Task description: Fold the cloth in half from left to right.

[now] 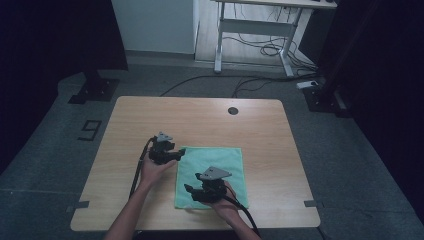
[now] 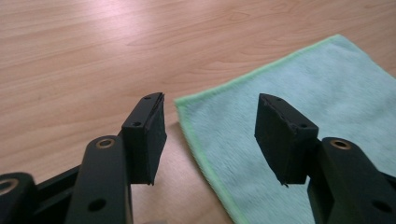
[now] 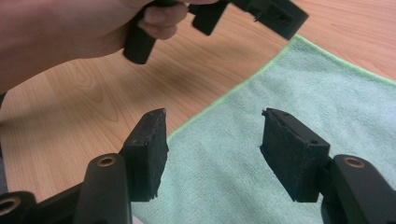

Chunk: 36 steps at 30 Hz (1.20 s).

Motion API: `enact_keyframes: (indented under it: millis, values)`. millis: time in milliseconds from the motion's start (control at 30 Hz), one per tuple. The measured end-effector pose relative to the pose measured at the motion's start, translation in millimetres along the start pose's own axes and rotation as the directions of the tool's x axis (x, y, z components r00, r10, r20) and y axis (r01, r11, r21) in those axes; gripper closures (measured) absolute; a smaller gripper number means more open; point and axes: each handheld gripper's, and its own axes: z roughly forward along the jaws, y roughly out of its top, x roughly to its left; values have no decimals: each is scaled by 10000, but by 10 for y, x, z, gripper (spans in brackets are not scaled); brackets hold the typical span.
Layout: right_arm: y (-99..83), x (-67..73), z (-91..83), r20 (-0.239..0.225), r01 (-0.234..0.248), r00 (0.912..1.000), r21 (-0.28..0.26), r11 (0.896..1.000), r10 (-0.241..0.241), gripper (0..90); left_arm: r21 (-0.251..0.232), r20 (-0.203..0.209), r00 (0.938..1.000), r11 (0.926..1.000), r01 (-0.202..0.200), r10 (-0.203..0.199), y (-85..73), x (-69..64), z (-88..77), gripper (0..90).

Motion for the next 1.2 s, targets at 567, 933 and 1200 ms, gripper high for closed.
enact_keyframes:
  millis: [567,933,1200]
  values:
    - [10,73,115,-77,-9,10000,55,10000,10,419,591,-298,9994,9980,207,-189,110,144,309,455]
    - [-33,89,49,68,-120,9999,-43,9999,120,426,1399,-333,9991,9897,314,-270,81,172,453,551]
    - [-45,144,48,-61,-49,10000,-17,10000,49,428,1528,-38,9996,9878,300,-297,74,166,429,800]
